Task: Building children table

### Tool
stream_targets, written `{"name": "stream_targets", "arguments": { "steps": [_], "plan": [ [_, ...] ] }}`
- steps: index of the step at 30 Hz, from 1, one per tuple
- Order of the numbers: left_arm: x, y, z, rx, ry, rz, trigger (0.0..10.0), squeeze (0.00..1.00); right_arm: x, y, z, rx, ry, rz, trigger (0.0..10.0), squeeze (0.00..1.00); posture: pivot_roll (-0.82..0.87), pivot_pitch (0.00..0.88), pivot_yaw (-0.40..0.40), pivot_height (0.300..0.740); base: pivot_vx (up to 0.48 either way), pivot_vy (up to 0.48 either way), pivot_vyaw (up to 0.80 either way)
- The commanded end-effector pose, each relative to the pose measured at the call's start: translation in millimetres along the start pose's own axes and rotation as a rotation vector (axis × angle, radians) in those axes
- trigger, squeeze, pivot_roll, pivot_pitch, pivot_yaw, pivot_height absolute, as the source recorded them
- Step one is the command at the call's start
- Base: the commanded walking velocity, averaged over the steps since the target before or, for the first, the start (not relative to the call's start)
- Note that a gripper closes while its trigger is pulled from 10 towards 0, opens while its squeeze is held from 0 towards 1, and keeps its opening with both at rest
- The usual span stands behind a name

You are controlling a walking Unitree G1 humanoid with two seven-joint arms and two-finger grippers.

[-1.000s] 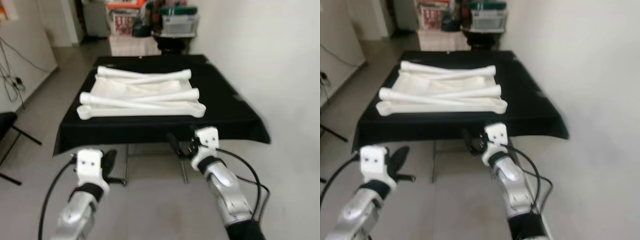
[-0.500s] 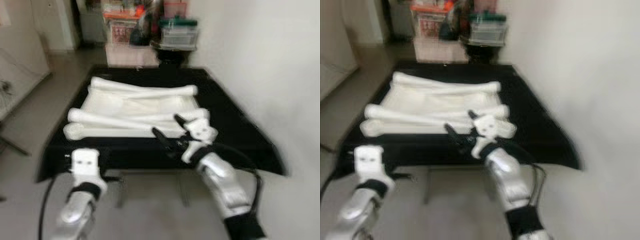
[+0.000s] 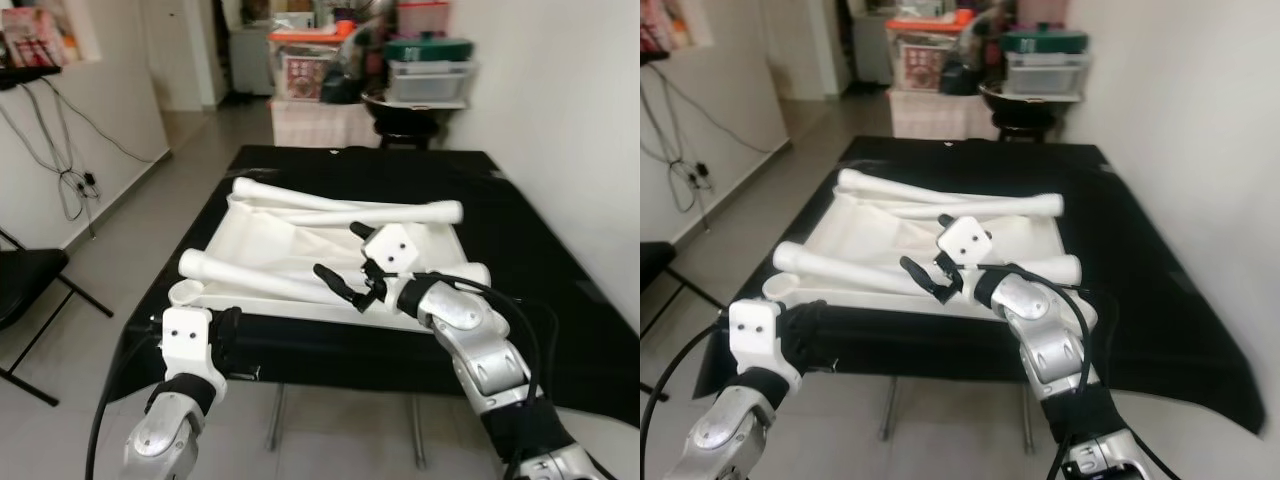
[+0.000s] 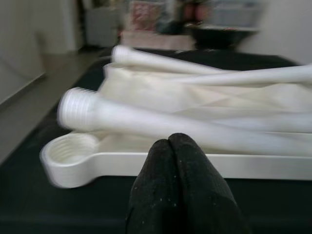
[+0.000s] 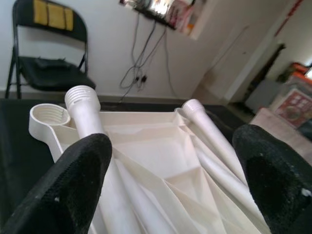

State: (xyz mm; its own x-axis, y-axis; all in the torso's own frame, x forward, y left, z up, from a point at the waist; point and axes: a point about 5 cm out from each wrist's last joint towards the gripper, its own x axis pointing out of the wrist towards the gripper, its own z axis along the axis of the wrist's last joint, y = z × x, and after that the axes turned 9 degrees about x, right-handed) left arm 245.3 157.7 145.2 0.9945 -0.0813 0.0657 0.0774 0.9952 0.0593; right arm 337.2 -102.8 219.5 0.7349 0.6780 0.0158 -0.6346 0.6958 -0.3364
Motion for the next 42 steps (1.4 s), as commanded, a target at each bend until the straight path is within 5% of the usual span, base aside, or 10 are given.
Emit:
{"name": "stream_targets", "arguments": {
  "steps": [1, 11, 21, 31, 42],
  "plan": [
    [0.6, -2.0, 2, -0.011, 0.002, -0.01, 10.0, 0.0, -3.1, -5.8, 2, -0.008, 0.018, -0.017, 10.0, 0.0, -0.02, 0.001, -0.038, 0.74, 0.364, 0.0, 0.0],
    [0.6, -1.7, 1, -0.004, 0.015, -0.014, 10.0, 0.0, -5.3, -0.1, -2, -0.001, 0.04, 0.026, 10.0, 0.0, -0.02, 0.003, -0.033, 0.74, 0.343, 0.0, 0.0],
    [-3.0, -7.2, 2, 0.013, 0.024, -0.074, 10.0, 0.0, -16.6, 9.5, -6, -0.041, 0.095, 0.195, 10.0, 0.0, -0.01, 0.006, -0.027, 0.74, 0.0, -0.191, 0.0],
    [-11.1, -23.7, 1, -0.021, 0.054, -0.229, 10.0, 0.0, -48.0, 7.4, -11, -0.151, 0.292, 0.439, 10.0, 0.0, -0.01, 0.006, -0.025, 0.74, 0.0, -0.451, 0.0],
    [-25.0, -26.8, -7, -0.095, 0.13, -0.276, 10.0, 0.0, -58.7, -0.4, -12, -0.227, 0.492, 0.431, 10.0, 0.0, -0.01, 0.014, -0.024, 0.74, 0.0, -0.031, 0.0]
  ]
}}
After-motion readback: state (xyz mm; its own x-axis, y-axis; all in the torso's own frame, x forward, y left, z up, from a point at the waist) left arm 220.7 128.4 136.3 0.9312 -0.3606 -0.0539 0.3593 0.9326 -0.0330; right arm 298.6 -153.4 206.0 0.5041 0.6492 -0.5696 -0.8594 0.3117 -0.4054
